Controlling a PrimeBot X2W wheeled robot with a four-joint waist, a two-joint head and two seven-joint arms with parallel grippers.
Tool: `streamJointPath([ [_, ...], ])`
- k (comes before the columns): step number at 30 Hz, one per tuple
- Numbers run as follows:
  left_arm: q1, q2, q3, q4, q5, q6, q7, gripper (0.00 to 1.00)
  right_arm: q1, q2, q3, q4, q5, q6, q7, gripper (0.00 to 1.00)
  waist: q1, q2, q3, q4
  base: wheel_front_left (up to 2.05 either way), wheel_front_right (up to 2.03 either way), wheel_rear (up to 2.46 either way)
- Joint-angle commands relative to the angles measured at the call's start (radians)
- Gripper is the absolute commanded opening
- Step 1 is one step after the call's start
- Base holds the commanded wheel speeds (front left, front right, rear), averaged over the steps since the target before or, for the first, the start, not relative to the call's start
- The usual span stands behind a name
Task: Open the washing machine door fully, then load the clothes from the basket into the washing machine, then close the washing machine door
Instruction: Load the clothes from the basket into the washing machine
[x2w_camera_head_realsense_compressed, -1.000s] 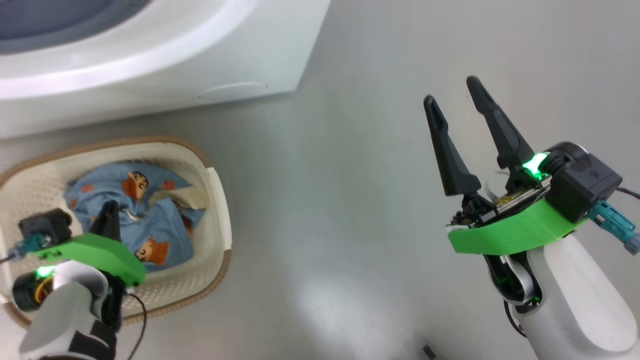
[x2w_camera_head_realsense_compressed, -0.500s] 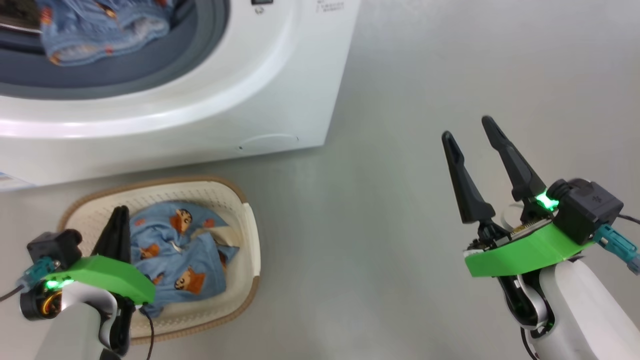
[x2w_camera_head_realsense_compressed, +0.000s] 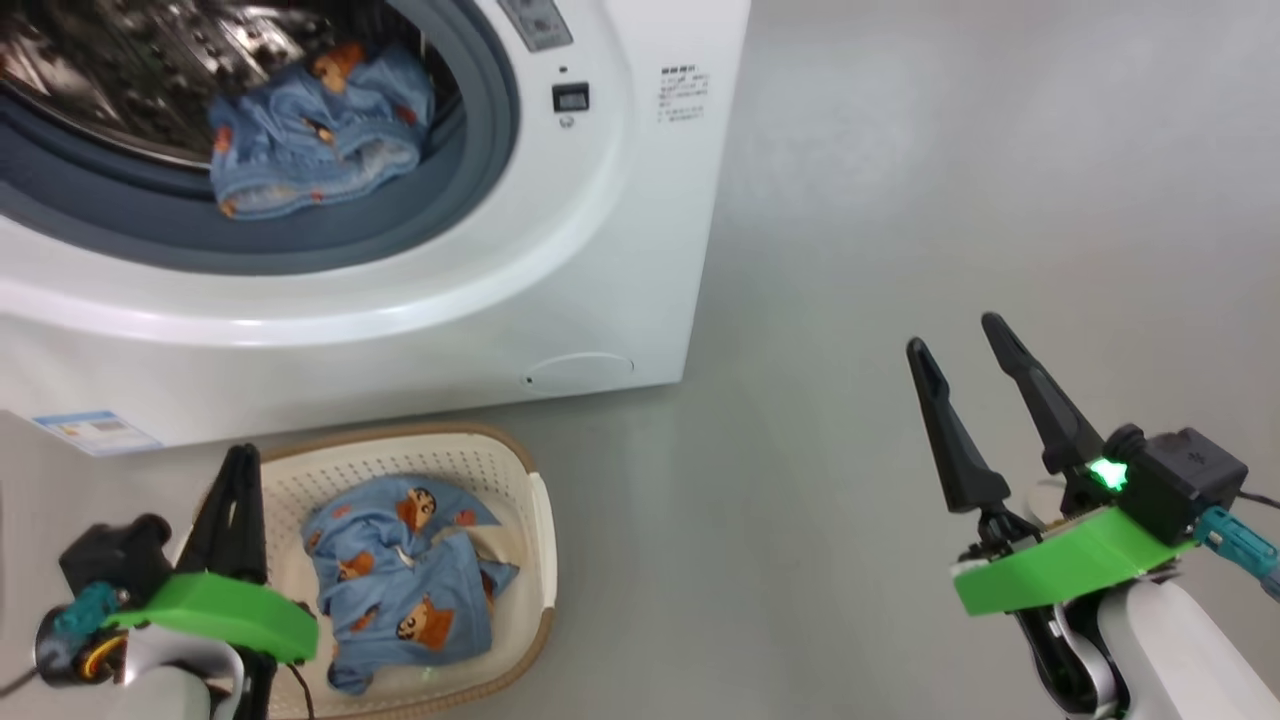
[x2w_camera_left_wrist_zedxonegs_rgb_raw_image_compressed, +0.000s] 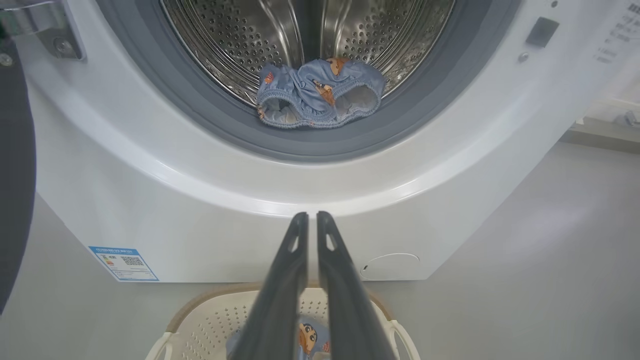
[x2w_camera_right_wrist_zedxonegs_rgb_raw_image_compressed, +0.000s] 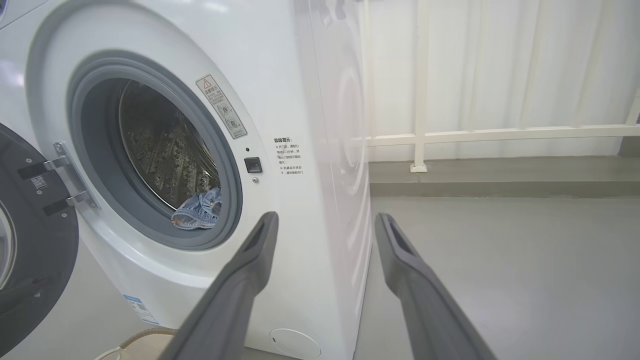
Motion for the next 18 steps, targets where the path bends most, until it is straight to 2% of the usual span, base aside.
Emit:
streamJointPath([
  [1, 0.017, 0.026, 0.039, -0.04, 0.015, 0.001, -0.009, 0.0, 0.017, -0.015, 0.005, -0.021, 0.01, 0.005, -0.008, 1.0, 0.0001, 0.0, -0.036, 0.01, 0.0, 0.0, 0.0],
  [7, 0.09, 0.017, 0.071, -0.134, 0.051, 0.001, -0.009, 0.02, 0.058, -0.026, -0.008, -0.02, 0.014, 0.005, -0.008, 1.0, 0.0001, 0.0, -0.081, 0.013, 0.0, 0.0, 0.0],
  [9, 0.112, 0.016, 0.081, -0.162, 0.06, 0.001, -0.009, 0.13, 0.071, -0.028, -0.013, -0.02, 0.015, 0.005, -0.008, 1.0, 0.0001, 0.0, -0.094, 0.015, 0.0, 0.0, 0.0],
  [15, 0.175, 0.006, 0.115, -0.244, 0.087, 0.001, -0.009, 0.31, 0.106, -0.033, -0.032, -0.021, 0.017, 0.005, -0.008, 1.0, 0.0001, 0.0, -0.123, 0.019, 0.0, 0.0, 0.0],
  [18, 0.205, -0.003, 0.129, -0.286, 0.101, 0.001, -0.009, 0.48, 0.122, -0.034, -0.042, -0.022, 0.018, 0.005, -0.008, 1.0, 0.0001, 0.0, -0.136, 0.02, 0.0, 0.0, 0.0],
])
